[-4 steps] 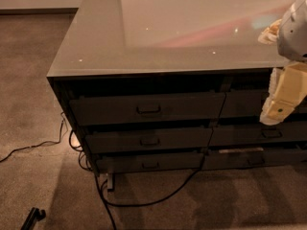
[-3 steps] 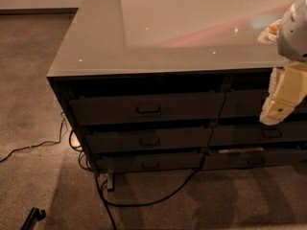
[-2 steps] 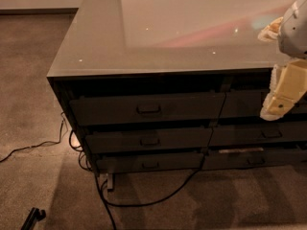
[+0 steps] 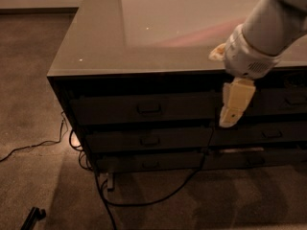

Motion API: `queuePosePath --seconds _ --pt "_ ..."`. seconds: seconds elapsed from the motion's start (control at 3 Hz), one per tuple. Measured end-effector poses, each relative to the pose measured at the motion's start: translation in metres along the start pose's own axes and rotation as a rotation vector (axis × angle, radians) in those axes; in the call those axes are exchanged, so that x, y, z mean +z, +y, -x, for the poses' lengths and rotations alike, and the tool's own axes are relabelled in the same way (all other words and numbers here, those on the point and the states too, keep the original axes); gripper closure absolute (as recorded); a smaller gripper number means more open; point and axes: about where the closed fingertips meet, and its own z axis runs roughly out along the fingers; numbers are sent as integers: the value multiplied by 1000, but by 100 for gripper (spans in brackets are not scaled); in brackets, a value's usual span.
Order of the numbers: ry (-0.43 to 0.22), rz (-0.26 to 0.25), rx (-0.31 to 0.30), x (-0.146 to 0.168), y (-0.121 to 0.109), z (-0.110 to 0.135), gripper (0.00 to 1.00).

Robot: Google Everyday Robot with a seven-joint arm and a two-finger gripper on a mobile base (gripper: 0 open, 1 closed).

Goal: Open top drawer

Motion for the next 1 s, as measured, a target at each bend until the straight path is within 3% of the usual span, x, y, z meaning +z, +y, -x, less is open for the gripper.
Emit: queuePosePath --seconds 0.33,0.67,1.0 --pt "-1 44 -128 49 -12 44 0" --pt "-1 47 -141 52 -13 50 0" --pt "-29 36 -194 55 -14 66 0"
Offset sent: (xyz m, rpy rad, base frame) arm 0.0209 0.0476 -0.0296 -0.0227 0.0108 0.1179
